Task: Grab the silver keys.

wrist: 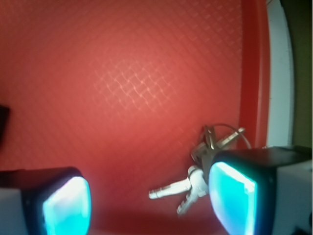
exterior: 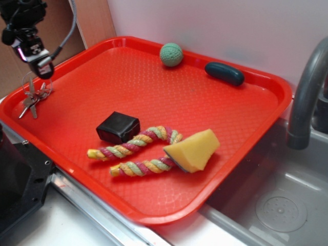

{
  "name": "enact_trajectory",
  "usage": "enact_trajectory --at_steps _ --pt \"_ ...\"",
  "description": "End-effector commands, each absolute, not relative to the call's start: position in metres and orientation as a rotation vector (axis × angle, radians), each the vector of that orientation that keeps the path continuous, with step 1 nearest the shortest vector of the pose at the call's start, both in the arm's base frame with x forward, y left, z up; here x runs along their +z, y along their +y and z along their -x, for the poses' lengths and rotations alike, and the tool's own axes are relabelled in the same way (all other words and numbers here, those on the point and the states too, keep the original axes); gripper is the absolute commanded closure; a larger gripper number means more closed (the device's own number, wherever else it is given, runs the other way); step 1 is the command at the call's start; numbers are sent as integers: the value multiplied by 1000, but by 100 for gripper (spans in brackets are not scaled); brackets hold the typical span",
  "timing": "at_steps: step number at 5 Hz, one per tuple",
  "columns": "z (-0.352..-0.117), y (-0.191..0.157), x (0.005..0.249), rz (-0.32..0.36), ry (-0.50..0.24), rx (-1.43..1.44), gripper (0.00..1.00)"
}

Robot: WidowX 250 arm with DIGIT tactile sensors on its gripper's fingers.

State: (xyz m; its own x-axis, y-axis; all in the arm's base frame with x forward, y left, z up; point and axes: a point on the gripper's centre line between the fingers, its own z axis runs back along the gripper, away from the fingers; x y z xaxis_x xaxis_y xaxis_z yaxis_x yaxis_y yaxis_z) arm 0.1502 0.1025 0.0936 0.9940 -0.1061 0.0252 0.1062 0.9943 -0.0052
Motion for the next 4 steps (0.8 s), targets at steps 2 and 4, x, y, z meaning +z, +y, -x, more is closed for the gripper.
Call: enact_trajectory --at_steps 2,4 --pt "-152 135 89 -75 13 -99 0" --pt "-139 151 95 -84 -32 5 0"
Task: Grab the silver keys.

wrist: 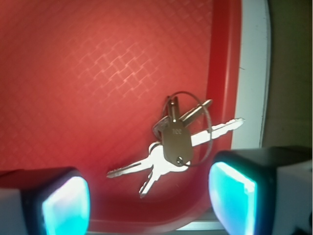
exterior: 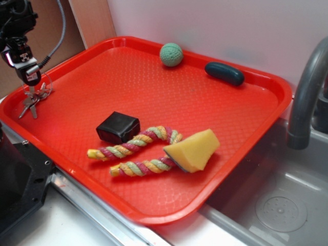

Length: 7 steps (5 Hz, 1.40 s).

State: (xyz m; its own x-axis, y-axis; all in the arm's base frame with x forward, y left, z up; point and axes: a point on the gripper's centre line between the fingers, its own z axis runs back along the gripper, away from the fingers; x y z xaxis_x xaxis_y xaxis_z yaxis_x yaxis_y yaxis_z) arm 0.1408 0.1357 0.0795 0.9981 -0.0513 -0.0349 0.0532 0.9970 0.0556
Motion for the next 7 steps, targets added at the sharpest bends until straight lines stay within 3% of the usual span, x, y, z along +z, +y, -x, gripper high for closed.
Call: enact_trajectory --at_steps 1,3,6,7 --pt "-148 148 98 -83 -121 -15 0" --pt "-165 155 77 -135 -159 36 0" --pt "-177 155 53 -103 -117 33 0" --pt "-180 150 52 -109 -108 34 100"
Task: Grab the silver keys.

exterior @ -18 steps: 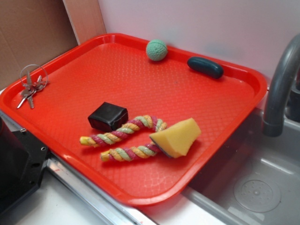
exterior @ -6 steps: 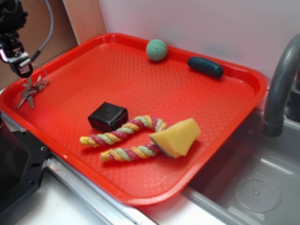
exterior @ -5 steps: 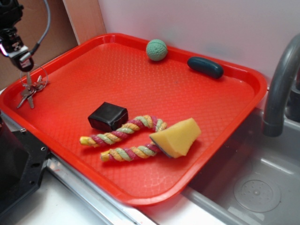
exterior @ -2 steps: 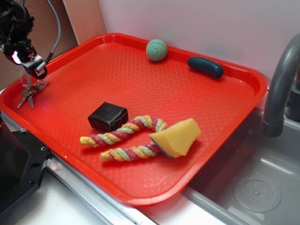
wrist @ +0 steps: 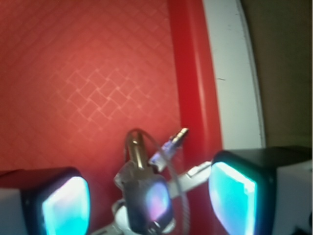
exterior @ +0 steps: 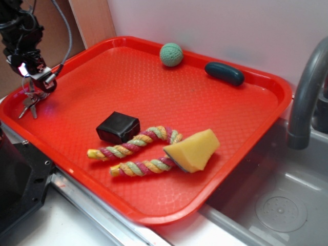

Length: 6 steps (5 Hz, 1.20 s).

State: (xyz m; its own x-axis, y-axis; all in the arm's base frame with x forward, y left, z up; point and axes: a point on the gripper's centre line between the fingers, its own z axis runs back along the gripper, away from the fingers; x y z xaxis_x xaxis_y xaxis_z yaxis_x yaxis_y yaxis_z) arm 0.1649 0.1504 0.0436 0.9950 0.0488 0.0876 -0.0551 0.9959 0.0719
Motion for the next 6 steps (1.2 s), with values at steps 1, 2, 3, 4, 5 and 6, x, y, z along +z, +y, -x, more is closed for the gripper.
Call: enact_trajectory --at_steps 1,2,3,4,5,6 --pt "-181 149 48 -101 -106 34 100" --pt "-184 144 40 -92 -92 23 100" --pt "-189 139 30 -84 -76 20 100" --pt "-190 136 29 -93 -71 12 100" --pt "-188 136 29 -95 -74 14 100" --pt "-188 136 28 -95 -73 17 100"
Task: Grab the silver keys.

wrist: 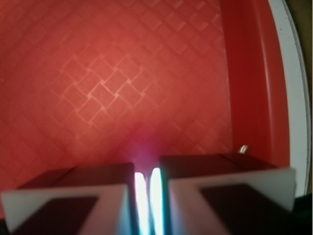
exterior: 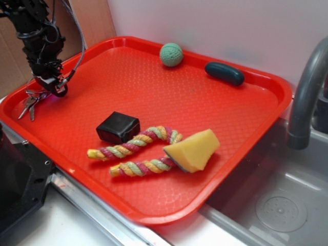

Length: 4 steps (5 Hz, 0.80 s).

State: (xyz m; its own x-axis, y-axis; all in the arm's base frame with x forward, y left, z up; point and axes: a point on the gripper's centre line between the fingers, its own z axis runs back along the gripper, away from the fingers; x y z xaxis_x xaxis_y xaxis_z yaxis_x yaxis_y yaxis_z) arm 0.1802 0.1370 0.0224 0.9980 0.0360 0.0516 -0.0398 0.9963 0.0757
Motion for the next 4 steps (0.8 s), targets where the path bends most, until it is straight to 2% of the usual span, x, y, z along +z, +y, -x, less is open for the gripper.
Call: enact_trajectory --at_steps 1,2,3,4 --pt "-188 135 29 -93 -68 16 100" --pt "-188 125 48 -66 -56 0 100" --pt "-202 79 99 -7 -92 -71 100" --pt "-213 60 157 169 -144 -85 100"
